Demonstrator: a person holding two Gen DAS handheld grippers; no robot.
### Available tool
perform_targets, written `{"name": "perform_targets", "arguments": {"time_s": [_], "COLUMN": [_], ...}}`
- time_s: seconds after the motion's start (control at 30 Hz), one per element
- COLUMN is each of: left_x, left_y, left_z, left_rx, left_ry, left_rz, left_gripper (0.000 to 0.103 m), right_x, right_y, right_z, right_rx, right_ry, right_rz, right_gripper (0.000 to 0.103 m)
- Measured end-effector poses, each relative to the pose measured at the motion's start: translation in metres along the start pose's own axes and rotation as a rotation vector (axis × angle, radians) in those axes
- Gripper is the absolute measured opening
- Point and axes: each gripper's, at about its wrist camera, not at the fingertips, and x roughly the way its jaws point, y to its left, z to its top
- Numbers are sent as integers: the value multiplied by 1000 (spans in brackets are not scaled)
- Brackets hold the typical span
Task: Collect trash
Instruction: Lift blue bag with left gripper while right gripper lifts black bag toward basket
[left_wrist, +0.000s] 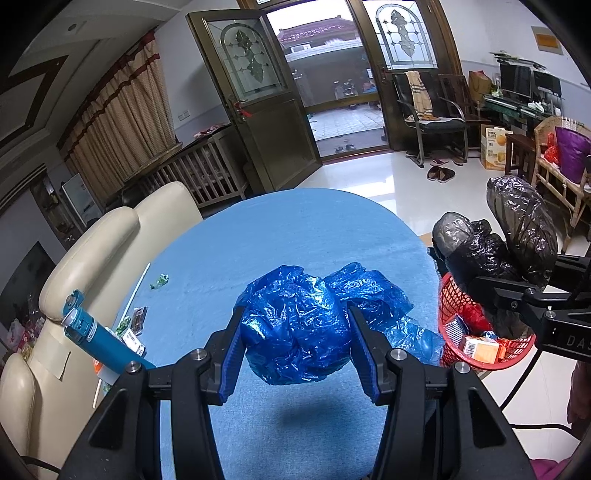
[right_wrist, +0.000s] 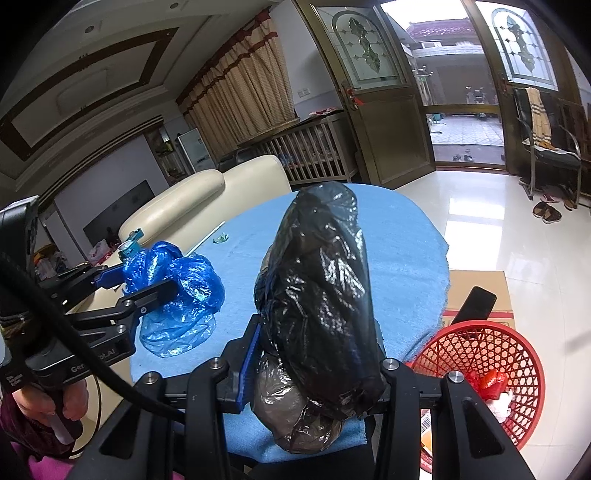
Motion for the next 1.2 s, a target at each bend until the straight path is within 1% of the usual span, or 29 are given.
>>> {"name": "perform_targets", "arguments": {"time_s": [0.57,0.9,1.2], "left_x": [4,7,11], "left_y": [-10,-17,-19], "left_z": [3,6,7], "left_rx": [47,71,95], "left_ry": [-3,-1,2], "left_rz": [-23,-35,-48], "left_gripper": [55,55,55], "right_x": [-9,-9,-12], "right_y": [-17,-23,-35], "right_z": [-7,-6,-8], "right_rx": [41,51,78], "right_ry": [-4,-4,-7], "right_rz": [-20,-28,-41], "right_gripper": [46,46,46]}}
